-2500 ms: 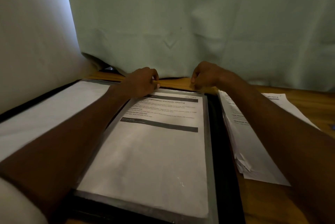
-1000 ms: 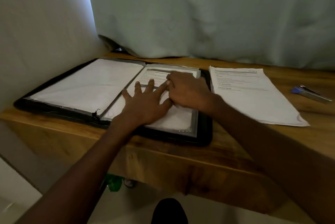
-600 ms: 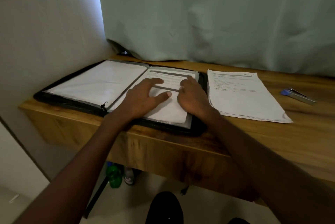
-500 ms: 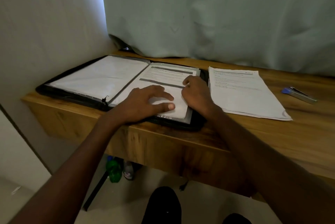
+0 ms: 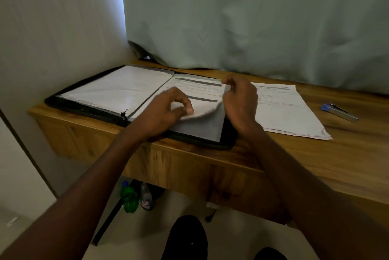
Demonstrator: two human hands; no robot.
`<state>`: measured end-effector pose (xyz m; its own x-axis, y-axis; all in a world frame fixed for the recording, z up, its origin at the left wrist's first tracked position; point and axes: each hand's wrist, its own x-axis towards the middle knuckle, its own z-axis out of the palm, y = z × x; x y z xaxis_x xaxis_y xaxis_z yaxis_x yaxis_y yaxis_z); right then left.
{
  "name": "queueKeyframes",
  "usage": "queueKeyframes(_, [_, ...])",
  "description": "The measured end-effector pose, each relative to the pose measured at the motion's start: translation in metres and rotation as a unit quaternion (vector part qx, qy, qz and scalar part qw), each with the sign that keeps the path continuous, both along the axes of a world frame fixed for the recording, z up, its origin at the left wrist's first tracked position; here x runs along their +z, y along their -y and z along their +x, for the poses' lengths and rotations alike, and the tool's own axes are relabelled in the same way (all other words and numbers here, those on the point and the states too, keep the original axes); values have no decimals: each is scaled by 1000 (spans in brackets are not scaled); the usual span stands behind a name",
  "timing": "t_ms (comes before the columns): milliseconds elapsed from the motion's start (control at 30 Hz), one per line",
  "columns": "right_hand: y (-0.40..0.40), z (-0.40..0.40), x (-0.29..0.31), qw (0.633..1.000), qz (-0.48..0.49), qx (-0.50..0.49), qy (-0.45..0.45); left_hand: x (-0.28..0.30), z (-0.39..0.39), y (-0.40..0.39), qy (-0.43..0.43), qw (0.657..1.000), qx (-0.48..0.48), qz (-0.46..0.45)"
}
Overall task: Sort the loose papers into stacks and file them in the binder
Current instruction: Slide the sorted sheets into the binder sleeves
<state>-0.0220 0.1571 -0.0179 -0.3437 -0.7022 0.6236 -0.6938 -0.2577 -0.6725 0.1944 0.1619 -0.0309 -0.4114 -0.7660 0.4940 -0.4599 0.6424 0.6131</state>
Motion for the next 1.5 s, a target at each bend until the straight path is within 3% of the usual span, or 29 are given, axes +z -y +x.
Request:
queueKeyframes(133, [-4,-5,7,999,-7,-17,51,30,14,10,-218,972,83,34])
queueKeyframes(300, [15,49,8,974,93,197,-60,54,59,24,-438,885,108,114])
queueKeyframes(400, [32,98,15,934,154,273,-172,54,101,29,-507,843,138,113])
queueKeyframes(500, [56,137,16,903,167,328,-219,42,141,38,-573,775,206,171])
queueKeyframes(633, [90,174,0,862,244,341,-286,11,173,35,-561,728,331,212])
queueKeyframes(700, [93,188,-14,829,289,303,-371,-4,187,30,-487,750,427,133])
queueKeyframes(767, [89,194,-24,824,291,268,-405,-10,193,25,-378,789,482,41])
queueKeyframes(867, [86,195,-24,827,290,269,-401,-8,186,22,-198,875,430,-105])
queueKeyframes(933, [91,192,-20,822,312,294,-375,-14,180,31,-55,924,372,-71])
queueKeyframes(1033, [95,179,-3,839,348,378,-181,-23,178,33,121,917,375,71])
queueKeyframes(1100, [95,163,10,852,331,405,-31,-16,171,29,147,902,401,57])
queueKeyframes(1200, [84,130,15,874,268,401,67,13,138,25,157,888,431,-26])
queueKeyframes(1333, [67,77,26,856,210,412,233,36,70,39,141,912,383,-46])
queueKeyframes(1400, [58,40,34,882,169,359,256,40,26,47,152,916,365,-68])
queueKeyframes(1500, [56,-22,42,953,113,200,197,45,-47,61,125,946,296,-29])
